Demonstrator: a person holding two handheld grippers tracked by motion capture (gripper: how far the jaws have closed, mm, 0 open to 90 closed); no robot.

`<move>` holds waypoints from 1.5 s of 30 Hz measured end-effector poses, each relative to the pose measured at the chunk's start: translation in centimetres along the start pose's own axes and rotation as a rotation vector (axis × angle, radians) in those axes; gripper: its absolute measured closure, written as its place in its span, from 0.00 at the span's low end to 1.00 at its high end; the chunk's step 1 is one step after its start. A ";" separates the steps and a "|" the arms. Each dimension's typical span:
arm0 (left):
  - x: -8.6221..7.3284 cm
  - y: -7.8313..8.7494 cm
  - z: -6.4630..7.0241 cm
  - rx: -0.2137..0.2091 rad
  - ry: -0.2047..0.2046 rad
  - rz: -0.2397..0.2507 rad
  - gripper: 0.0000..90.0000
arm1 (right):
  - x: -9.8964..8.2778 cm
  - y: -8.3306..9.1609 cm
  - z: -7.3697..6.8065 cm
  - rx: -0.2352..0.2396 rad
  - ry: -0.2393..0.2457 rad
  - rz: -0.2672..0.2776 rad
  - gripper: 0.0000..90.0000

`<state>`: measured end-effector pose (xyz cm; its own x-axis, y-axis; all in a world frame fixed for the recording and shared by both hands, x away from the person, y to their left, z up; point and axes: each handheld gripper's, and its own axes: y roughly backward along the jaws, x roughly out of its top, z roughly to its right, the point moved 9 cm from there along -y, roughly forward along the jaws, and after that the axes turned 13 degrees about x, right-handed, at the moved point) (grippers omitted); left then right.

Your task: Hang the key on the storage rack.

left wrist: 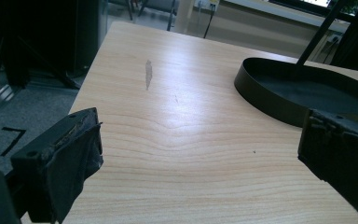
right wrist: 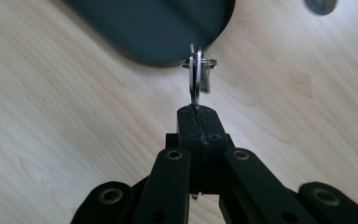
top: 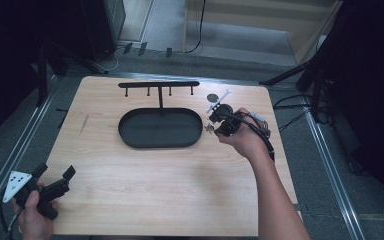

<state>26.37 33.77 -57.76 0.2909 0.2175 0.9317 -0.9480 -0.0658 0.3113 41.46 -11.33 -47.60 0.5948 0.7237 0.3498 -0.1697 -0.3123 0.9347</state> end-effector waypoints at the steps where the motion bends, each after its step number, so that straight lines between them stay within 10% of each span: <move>1: 0.0 0.0 0.0 0.000 0.000 0.000 0.00 | 0.5 0.3 0.0 -0.010 -0.010 0.001 1.00; 26: -0.1 -0.3 0.2 0.006 -0.024 -0.024 0.00 | 10.9 2.5 -1.0 -0.034 0.052 0.098 1.00; 45: -0.1 -0.3 0.2 -0.003 -0.015 -0.022 0.00 | 10.3 3.0 1.4 -0.078 0.000 0.111 1.00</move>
<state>26.62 33.56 -57.91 0.3135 0.2043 0.9273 -0.9418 -0.0583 0.3312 48.16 -5.68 -41.26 0.5685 0.6875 0.4518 -0.2957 -0.3417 0.8921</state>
